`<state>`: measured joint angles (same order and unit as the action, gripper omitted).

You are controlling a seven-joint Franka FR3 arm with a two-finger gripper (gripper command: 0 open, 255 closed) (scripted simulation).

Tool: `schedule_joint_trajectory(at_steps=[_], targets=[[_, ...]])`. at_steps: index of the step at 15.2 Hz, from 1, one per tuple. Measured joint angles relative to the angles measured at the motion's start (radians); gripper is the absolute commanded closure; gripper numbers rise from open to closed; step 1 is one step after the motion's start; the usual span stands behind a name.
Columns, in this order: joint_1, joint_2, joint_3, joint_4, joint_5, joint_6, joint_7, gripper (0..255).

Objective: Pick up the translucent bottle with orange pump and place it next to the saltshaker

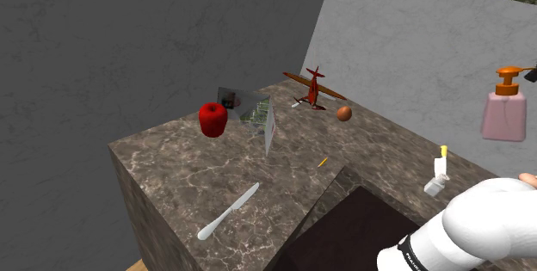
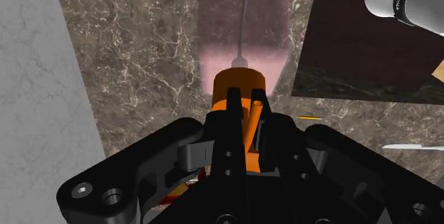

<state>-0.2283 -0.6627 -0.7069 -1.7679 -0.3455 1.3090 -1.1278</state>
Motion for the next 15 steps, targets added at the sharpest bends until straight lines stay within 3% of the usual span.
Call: schedule_joint_trajectory(at_steps=[5, 10, 15], targets=[[0.022, 0.031, -0.134, 0.101, -0.042, -0.023, -0.139, 255], [0.088, 0.085, -0.299, 0.217, -0.063, -0.030, -0.268, 255], [0.062, 0.048, -0.294, 0.129, -0.085, 0.028, -0.261, 255]])
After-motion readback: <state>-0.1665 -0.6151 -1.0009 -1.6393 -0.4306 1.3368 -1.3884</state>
